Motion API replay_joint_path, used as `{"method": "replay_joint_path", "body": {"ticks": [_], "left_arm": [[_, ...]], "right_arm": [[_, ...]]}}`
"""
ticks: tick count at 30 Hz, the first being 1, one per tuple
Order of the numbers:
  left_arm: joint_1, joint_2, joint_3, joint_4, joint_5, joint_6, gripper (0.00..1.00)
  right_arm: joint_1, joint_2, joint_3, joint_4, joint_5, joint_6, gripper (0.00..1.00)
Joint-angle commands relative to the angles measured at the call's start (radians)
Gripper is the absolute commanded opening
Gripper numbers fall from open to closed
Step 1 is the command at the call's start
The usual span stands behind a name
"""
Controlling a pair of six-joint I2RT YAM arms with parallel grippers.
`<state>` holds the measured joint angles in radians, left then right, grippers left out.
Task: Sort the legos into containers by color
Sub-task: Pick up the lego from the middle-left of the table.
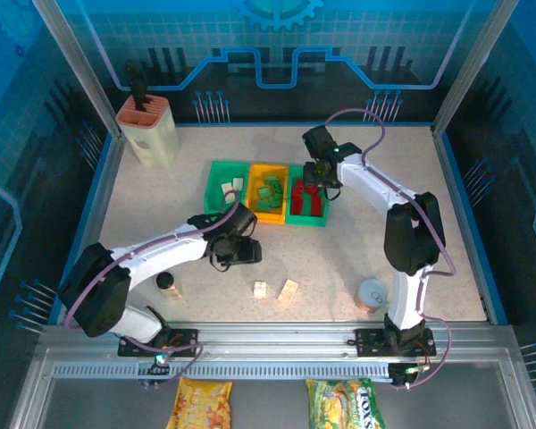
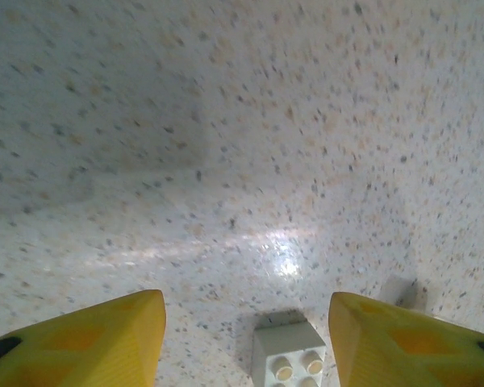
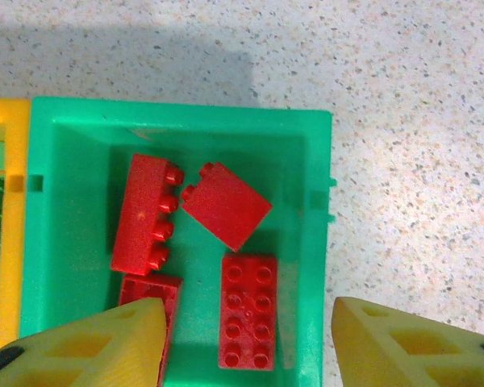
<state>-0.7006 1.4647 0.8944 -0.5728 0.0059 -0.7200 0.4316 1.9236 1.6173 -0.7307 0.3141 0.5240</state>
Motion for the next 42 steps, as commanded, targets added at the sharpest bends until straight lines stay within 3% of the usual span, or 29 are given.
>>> {"method": "replay_joint_path", "body": {"ticks": [1, 20, 25, 37, 42], "left_arm": [[-0.055, 0.023, 0.025, -0.052, -0.045, -0.069, 0.57], [-0.294, 0.244, 0.171, -0.226, -0.141, -0.274, 0.6], [-0.309, 0.273, 0.179, -0.22, -0.128, -0.289, 0.58], [-0.315, 0.285, 0.205, -0.24, -0.129, -0.279, 0.4], [-0.315, 0.281, 0.211, -0.249, -0.136, -0.276, 0.37]], "right_arm": [[0.002, -0.063, -0.056, 0.018, -0.001, 0.012, 0.57], [-0.061, -0.221, -0.267, 0.101, -0.089, -0.02, 0.57], [-0.088, -0.232, -0.296, 0.115, -0.114, -0.025, 0.57], [-0.125, -0.247, -0.338, 0.136, -0.136, -0.016, 0.57], [-0.129, -0.249, -0.337, 0.132, -0.138, -0.019, 0.57]]}}
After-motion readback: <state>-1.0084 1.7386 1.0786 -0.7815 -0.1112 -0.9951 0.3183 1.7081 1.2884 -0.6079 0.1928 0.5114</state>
